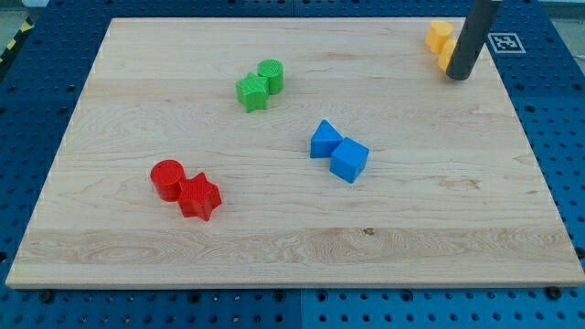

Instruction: Move the green blocks to the top of the red circle

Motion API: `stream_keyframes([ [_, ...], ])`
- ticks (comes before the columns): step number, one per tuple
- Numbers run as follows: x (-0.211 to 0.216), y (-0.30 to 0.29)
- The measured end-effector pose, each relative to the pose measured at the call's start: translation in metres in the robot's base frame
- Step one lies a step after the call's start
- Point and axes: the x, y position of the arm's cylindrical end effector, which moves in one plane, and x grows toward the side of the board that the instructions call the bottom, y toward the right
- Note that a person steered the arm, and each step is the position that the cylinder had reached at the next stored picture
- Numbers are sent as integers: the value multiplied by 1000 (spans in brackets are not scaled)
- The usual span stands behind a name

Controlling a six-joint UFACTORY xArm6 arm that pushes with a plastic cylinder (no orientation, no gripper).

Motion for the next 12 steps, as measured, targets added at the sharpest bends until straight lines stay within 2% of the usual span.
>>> stream_keyframes([
  [3, 0, -2],
  [5, 5, -24],
  [7, 33, -43],
  [8, 35, -61],
  [11, 35, -175],
  [12, 35, -177],
])
